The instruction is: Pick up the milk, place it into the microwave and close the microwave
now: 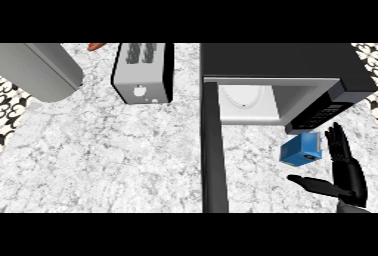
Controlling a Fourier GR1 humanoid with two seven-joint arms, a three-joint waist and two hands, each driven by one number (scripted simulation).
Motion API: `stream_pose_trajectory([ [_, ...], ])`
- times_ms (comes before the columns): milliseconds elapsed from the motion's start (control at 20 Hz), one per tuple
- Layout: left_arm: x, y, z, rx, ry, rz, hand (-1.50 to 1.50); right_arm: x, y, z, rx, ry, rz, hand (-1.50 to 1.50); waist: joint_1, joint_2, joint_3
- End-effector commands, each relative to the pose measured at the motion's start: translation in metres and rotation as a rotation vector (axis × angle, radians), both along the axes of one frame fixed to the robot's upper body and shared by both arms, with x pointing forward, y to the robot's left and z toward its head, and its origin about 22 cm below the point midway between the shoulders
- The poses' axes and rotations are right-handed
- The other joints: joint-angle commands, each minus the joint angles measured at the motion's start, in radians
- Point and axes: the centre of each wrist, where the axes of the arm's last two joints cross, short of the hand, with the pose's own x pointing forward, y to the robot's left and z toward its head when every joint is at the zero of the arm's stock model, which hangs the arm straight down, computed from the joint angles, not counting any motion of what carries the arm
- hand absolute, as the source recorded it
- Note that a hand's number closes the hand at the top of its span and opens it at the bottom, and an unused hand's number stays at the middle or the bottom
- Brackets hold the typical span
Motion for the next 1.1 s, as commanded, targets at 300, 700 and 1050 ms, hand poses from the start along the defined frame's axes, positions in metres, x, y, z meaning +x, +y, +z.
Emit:
stream_pose_trajectory([
  [300, -0.014, 0.003, 0.001, 0.002, -0.018, -0.016, -1.5, 0.021, -0.008, -0.035, -0.06, 0.001, -0.005, -1.5, 0.007, 0.001, 0.0],
  [700, -0.013, 0.0, 0.001, -0.006, -0.005, -0.001, -1.5, 0.021, -0.015, -0.041, -0.048, -0.028, 0.105, 1.5, 0.01, 0.001, 0.001],
  [1050, -0.013, 0.013, 0.004, -0.008, -0.022, -0.004, -1.5, 0.03, 0.009, -0.047, -0.063, -0.16, 0.075, 1.5, 0.007, 0.001, 0.001],
])
